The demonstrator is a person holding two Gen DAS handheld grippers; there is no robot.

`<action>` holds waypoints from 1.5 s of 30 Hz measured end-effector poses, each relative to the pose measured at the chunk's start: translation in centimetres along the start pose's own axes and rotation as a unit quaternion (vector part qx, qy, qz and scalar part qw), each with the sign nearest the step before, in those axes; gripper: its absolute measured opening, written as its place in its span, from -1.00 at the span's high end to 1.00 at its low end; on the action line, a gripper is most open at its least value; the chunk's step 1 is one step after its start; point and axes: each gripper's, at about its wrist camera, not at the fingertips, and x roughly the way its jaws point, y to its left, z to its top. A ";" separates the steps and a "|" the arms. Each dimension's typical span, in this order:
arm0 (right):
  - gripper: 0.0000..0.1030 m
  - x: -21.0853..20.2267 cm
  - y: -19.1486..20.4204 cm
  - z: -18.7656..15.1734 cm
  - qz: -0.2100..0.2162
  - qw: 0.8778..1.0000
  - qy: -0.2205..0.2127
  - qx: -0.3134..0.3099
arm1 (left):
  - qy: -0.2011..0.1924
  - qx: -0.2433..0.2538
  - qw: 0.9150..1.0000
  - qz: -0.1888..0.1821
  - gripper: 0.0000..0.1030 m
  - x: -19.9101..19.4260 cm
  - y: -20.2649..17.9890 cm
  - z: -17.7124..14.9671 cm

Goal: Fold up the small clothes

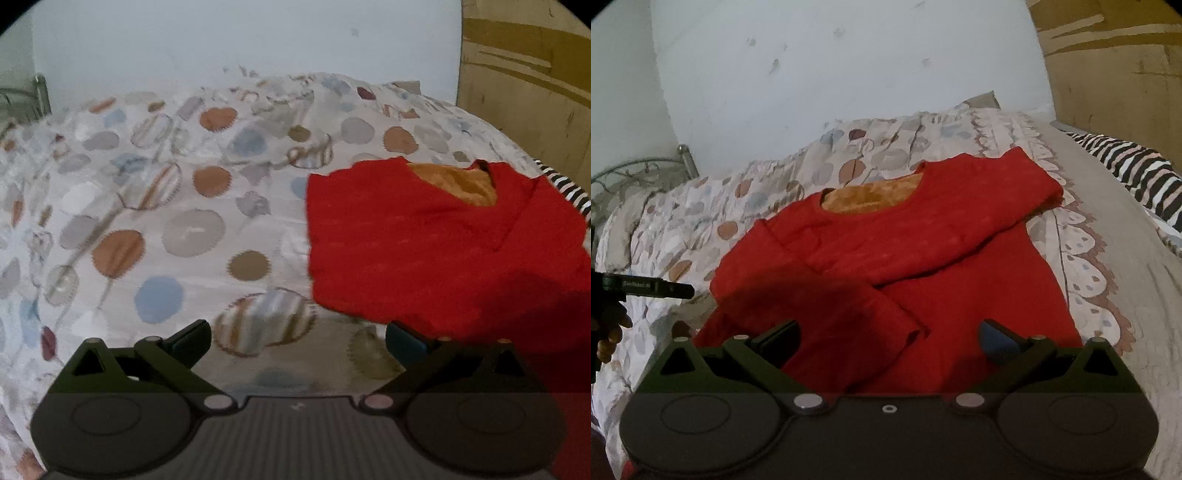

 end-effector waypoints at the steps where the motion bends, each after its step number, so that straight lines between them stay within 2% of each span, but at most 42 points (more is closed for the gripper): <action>1: -0.92 0.1 0.1 0.1 0.001 1.000 0.002 -0.005 | -0.009 0.005 1.000 0.009 -0.99 -0.1 0.2 -0.5; 5: -0.59 0.6 0.4 0.3 -0.006 1.000 0.011 -0.025 | -0.047 0.033 0.998 0.023 -0.99 -0.8 0.7 -2.8; 6: -0.44 0.8 0.5 0.3 -0.006 0.999 0.016 -0.029 | -0.053 0.041 0.998 0.022 -0.99 -1.0 0.6 -3.2; 8: -0.10 1.1 0.6 0.3 -0.013 0.999 0.020 -0.042 | -0.066 0.062 0.996 0.020 -0.99 -1.1 0.3 -3.8; 9: 0.13 1.2 0.7 0.4 -0.015 0.998 0.023 -0.049 | -0.072 0.071 0.995 0.023 -0.99 -1.0 0.2 -4.0; 11: 0.38 1.4 0.9 0.5 -0.015 0.998 0.029 -0.054 | -0.083 0.091 0.992 0.026 -0.95 -0.6 -0.2 -4.0; 12: 0.73 1.4 0.9 0.5 -0.009 0.998 0.031 -0.057 | -0.082 0.097 0.992 0.021 -0.94 -0.4 -0.4 -4.0; 13: 0.92 1.4 1.1 0.6 -0.005 0.998 0.031 -0.059 | -0.080 0.097 0.992 0.015 -0.94 -0.3 -0.4 -3.8; 15: 0.95 1.1 1.4 1.0 -0.001 0.997 0.028 -0.069 | -0.080 0.081 0.993 -0.008 -0.93 -0.2 -0.2 -3.5; 21: 0.96 -2.6 1.0 5.4 0.039 0.997 -0.044 -0.051 | -0.088 0.010 0.994 -0.070 -0.93 -0.8 1.1 -2.3; 24: 0.96 -3.6 0.5 6.6 0.028 0.997 -0.058 -0.052 | -0.082 -0.015 0.993 -0.084 -0.93 -0.5 1.6 -1.7; 27: 0.96 -2.5 -1.0 6.0 0.015 0.999 -0.030 -0.036 | -0.080 -0.043 0.991 -0.094 -0.93 0.3 1.9 -0.9; 29: 0.89 -1.2 -2.0 4.8 0.013 1.000 0.008 -0.012 | -0.076 -0.059 0.990 -0.104 -0.94 1.2 2.1 0.0; 31: 0.53 -0.5 -2.8 3.4 0.000 1.000 0.021 0.013 | -0.069 -0.074 0.989 -0.107 -0.94 2.5 2.3 0.9; 32: 0.44 -0.4 -3.2 3.0 -0.004 0.999 0.021 0.028 | -0.065 -0.081 0.989 -0.108 -0.94 3.1 2.4 1.4; 34: 0.04 -0.5 -3.7 2.3 -0.002 0.998 0.017 0.055 | -0.059 -0.091 0.988 -0.111 -0.94 4.7 2.4 2.5; 36: -0.20 -0.7 -3.9 1.8 -0.007 0.997 0.009 0.070 | -0.047 -0.093 0.988 -0.111 -0.92 6.4 2.1 3.5; 38: -0.20 -0.7 -3.7 1.5 -0.015 0.997 0.004 0.069 | -0.031 -0.092 0.989 -0.114 -0.69 8.2 1.8 4.3; 39: -0.21 -0.6 -3.5 1.5 -0.021 0.998 0.003 0.063 | -0.021 -0.093 0.988 -0.122 -0.28 8.9 1.8 4.6; 40: -0.23 -0.4 -3.3 1.5 -0.029 0.998 0.002 0.054 | -0.015 -0.098 0.986 -0.135 0.25 9.3 1.7 4.7; 41: -0.23 -0.2 -3.0 1.5 -0.038 0.998 0.000 0.043 | -0.014 -0.110 0.983 -0.149 0.48 9.4 1.8 4.8; 42: -0.27 -0.2 -2.9 1.4 -0.043 0.999 -0.001 0.033 | -0.021 -0.119 0.981 -0.155 0.65 9.1 1.7 4.9; 43: -0.31 -0.1 -2.7 1.3 -0.048 0.999 -0.002 0.023 | -0.039 -0.116 0.981 -0.151 0.73 8.5 1.5 4.9; 45: -0.36 -0.1 -2.4 1.0 -0.051 0.999 -0.005 0.011 | -0.086 -0.100 0.983 -0.129 0.77 6.8 0.9 4.8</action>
